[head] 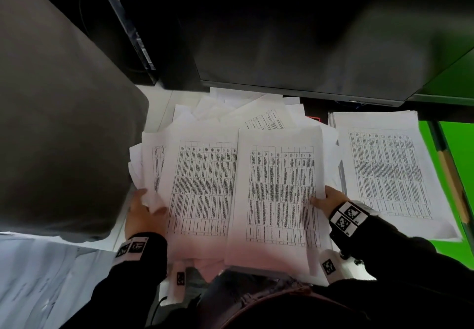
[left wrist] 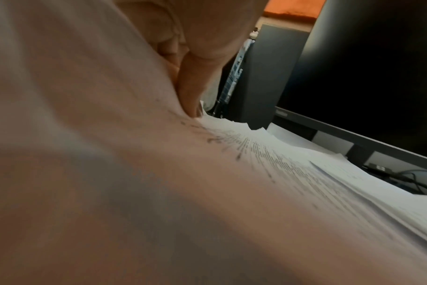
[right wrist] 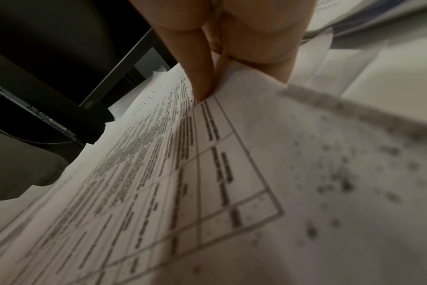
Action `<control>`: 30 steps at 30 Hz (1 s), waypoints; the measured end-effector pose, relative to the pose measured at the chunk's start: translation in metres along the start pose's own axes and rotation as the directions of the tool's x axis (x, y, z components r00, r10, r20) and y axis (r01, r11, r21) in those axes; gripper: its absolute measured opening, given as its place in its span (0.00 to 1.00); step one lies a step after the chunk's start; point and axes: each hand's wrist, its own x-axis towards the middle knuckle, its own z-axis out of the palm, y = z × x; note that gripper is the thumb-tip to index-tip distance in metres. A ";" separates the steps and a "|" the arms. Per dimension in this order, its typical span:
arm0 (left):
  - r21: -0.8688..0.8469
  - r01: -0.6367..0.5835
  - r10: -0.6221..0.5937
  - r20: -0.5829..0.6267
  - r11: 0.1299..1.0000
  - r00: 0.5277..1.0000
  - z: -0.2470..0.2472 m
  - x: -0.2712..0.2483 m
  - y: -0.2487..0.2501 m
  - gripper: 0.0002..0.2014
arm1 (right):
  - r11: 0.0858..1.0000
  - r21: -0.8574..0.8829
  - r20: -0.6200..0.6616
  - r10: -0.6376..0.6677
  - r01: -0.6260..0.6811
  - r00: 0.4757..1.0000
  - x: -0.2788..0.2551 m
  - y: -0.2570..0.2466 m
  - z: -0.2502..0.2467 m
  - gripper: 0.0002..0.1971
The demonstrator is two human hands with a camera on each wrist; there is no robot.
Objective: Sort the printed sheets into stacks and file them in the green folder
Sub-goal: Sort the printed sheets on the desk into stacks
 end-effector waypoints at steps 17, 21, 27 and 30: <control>-0.151 -0.162 0.145 -0.119 0.975 0.982 -0.052 -0.009 0.030 0.10 | 0.999 0.053 -0.026 0.002 -0.001 1.000 -0.012 -0.007 -0.009 0.18; -0.214 -0.216 0.213 -0.036 0.953 0.976 -0.045 -0.017 0.048 0.09 | 0.996 0.081 -0.066 -0.042 0.047 0.997 -0.018 -0.013 -0.015 0.17; -0.273 -0.216 0.270 0.180 0.937 0.946 0.005 -0.040 0.058 0.03 | 0.940 0.315 -0.085 -0.112 0.134 0.990 -0.034 -0.030 -0.018 0.15; -0.167 -0.237 0.282 0.346 0.957 0.895 0.021 -0.044 0.055 0.02 | 0.907 0.401 -0.061 -0.112 0.127 0.992 -0.043 -0.041 -0.019 0.11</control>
